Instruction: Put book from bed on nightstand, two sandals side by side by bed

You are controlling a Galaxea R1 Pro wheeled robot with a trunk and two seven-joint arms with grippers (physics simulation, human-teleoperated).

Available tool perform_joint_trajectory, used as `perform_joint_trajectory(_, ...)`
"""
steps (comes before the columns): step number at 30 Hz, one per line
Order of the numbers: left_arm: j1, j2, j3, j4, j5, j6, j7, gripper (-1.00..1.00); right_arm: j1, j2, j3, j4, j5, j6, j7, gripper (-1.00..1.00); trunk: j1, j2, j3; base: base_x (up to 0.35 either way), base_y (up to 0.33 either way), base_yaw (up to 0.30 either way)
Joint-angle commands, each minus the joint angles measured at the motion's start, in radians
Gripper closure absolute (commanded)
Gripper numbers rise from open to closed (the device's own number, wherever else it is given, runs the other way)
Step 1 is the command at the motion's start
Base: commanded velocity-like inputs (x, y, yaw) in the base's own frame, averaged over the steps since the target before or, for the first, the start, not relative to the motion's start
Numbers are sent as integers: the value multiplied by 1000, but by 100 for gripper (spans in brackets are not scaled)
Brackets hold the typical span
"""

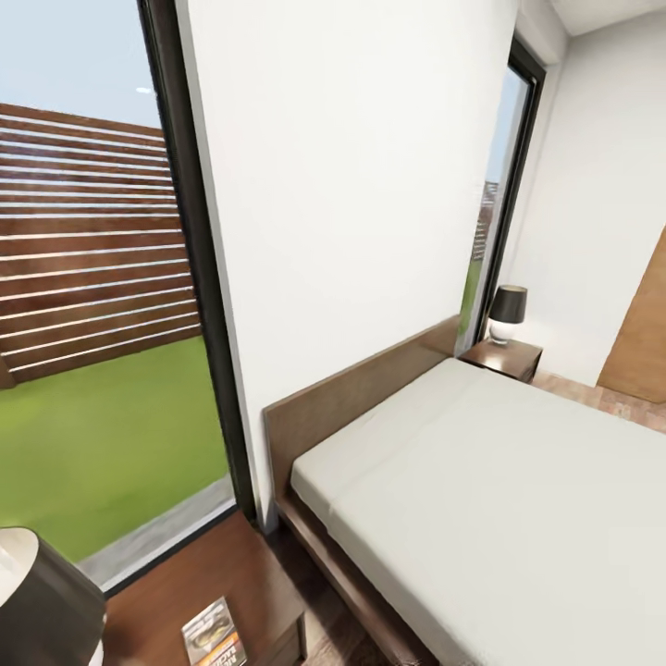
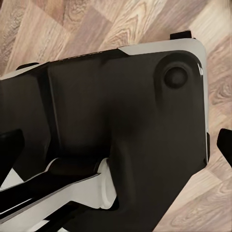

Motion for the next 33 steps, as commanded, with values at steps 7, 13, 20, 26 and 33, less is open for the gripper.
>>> perform_joint_trajectory(7,0,-1,-9,1,11,-3,-4,-100,-1,0,-9,1,8,2,2,-100,0,-1,-1,0,0,-263)
perform_joint_trajectory(13,0,-1,-9,1,11,-3,-4,-100,-1,0,-9,1,8,2,1,-100,0,-1,-1,0,0,-263)
perform_joint_trajectory(20,0,-1,-10,1,11,-3,-4,-100,-1,0,-9,1,8,2,2,-100,0,-1,-1,0,0,-263)
perform_joint_trajectory(26,0,-2,-10,1,11,-3,-4,-100,-1,0,-9,1,8,2,2,-100,0,-1,-1,0,0,-263)
perform_joint_trajectory(33,0,-2,-11,1,11,-3,-4,-100,-1,0,-9,1,8,2,2,-100,0,-1,-1,0,0,-263)
